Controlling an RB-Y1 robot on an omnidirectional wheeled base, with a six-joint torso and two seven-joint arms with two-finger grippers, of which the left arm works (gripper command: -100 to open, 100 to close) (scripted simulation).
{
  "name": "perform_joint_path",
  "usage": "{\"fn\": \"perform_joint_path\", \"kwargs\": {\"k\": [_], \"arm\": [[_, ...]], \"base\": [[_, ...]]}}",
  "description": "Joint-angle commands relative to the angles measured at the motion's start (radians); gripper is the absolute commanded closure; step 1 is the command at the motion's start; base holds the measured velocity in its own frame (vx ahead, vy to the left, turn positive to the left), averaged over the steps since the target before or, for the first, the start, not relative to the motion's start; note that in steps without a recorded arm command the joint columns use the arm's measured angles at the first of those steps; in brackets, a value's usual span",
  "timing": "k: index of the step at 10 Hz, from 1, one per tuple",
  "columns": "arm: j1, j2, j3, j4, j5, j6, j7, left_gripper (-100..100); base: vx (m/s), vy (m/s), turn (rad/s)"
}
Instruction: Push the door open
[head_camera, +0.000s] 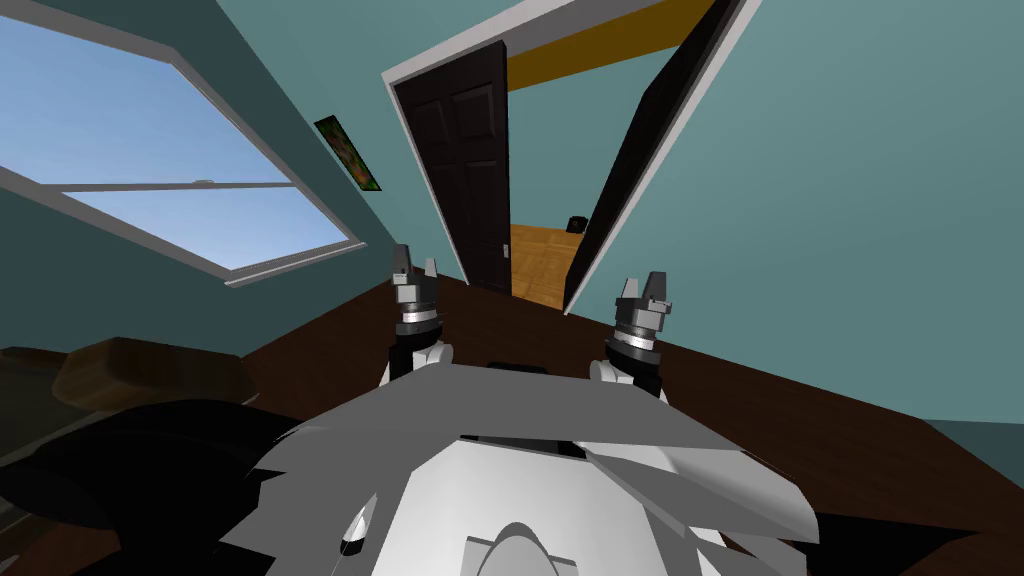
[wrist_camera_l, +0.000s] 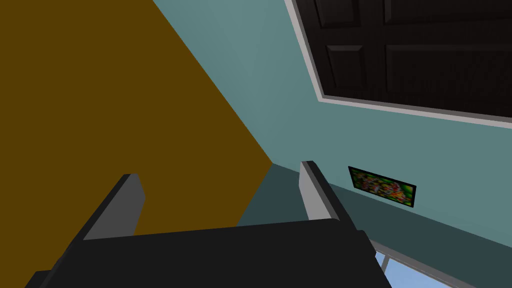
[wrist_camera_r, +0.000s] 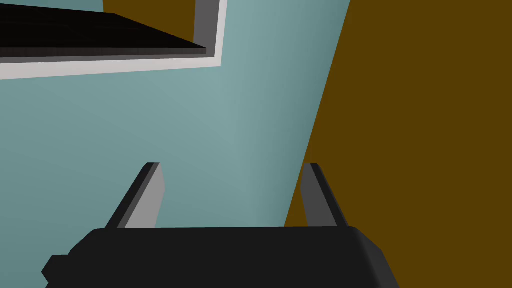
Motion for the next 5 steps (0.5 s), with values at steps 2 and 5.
{"fn": "perform_joint_path", "kwargs": {"k": [2,5], "arm": [[-0.024,0.015,-0.001,0.058,-0.006,-0.011,0.009,-100],[-0.045,0.025,-0.001,0.111,-0.012,-0.02,0.018,-100]], "base": [[0.098,0.012,-0.012],[0.137,0.027,-0.007]]}}
